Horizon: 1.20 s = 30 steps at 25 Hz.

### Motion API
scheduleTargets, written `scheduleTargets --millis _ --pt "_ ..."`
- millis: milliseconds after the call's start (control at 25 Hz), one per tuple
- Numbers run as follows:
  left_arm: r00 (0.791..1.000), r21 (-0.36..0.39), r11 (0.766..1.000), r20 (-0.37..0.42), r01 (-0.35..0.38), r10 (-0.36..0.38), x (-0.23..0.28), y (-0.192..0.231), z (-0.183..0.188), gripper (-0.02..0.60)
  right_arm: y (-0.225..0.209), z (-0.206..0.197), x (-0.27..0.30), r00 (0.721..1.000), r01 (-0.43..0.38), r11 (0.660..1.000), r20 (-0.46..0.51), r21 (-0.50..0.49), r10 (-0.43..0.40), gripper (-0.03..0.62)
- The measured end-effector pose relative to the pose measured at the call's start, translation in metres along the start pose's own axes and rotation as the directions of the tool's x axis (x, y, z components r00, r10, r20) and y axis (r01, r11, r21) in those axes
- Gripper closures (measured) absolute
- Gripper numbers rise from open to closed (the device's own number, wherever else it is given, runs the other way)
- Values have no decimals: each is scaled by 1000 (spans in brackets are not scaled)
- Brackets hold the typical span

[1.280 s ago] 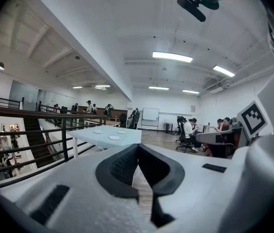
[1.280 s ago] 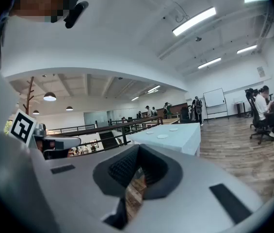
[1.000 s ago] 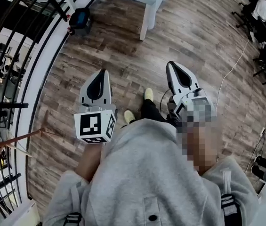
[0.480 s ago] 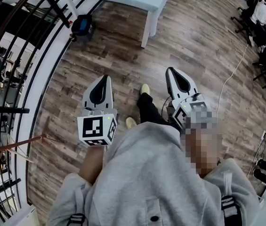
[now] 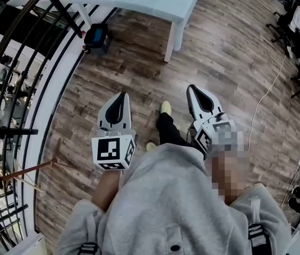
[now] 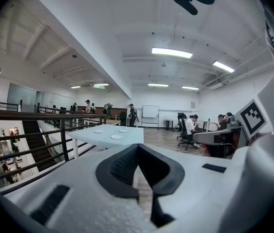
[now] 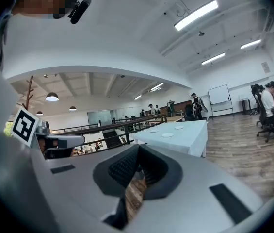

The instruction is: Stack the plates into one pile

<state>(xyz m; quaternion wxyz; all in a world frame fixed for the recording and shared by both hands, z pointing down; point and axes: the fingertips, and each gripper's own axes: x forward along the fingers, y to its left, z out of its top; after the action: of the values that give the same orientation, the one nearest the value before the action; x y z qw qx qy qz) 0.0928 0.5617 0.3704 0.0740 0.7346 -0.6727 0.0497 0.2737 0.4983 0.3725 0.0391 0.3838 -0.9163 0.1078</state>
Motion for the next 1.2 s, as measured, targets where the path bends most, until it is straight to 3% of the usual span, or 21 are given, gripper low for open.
scheduleTargets --millis 600,1200 --pt "996 -21 1000 -87 -11 9 151 22 17 563 -96 30 118 999 -23 999 -23 25 24 568" --pt "990 -4 996 -117 -85 84 243 42 39 563 -164 60 196 997 -72 997 -13 15 72 568"
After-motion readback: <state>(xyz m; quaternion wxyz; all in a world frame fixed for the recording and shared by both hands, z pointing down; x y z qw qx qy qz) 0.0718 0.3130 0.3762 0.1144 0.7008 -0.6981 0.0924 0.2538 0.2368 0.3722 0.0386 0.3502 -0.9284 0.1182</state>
